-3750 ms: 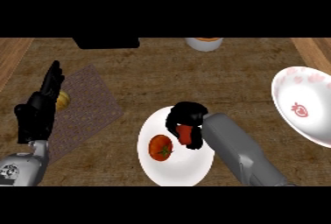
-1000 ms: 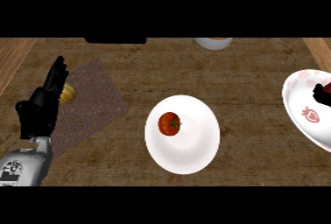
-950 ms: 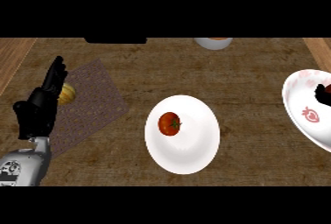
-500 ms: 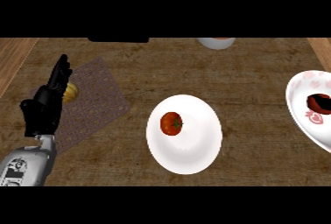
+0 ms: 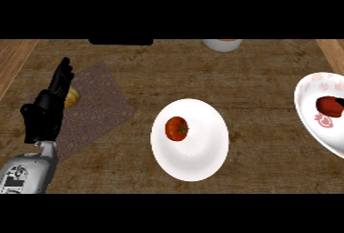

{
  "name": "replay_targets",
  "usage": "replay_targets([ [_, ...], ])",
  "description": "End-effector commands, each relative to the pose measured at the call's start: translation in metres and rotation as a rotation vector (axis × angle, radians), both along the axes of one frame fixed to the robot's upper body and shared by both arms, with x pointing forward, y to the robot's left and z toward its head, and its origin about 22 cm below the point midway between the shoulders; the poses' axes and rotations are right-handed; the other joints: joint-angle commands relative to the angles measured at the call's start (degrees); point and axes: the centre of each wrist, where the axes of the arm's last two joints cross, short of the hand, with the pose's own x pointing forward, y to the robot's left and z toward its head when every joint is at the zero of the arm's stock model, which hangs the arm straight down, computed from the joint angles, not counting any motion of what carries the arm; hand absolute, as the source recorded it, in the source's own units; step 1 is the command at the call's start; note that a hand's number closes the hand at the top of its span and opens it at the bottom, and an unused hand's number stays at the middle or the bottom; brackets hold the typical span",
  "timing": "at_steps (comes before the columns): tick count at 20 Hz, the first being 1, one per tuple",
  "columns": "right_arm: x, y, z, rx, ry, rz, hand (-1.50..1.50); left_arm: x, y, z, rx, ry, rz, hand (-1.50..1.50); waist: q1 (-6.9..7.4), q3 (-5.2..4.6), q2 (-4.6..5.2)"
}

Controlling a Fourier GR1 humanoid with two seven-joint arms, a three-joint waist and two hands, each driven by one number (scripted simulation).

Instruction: Pick the bell pepper from the plate and place it in the bowl

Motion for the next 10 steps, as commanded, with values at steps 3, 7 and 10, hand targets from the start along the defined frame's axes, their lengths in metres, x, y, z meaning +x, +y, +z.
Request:
replay_targets([
  [3, -0.035, -0.04, 0.012, 0.096, -0.084, 0.035, -1.5, -0.009, 0.004, -0.006, -0.007, 0.005, 0.023, 0.0, -1.24, -0.15, -0.48],
  [7, -0.06, -0.041, -0.005, 0.145, -0.141, 0.053, -1.5, -0.008, 0.017, -0.008, -0.001, 0.023, 0.025, 0.0, -1.78, -0.21, -0.64],
  [10, -0.101, -0.058, -0.015, 0.183, -0.194, 0.108, -1.5, -0.014, 0.01, -0.002, -0.018, 0.011, 0.045, 0.0, -2.12, -0.19, -0.75],
])
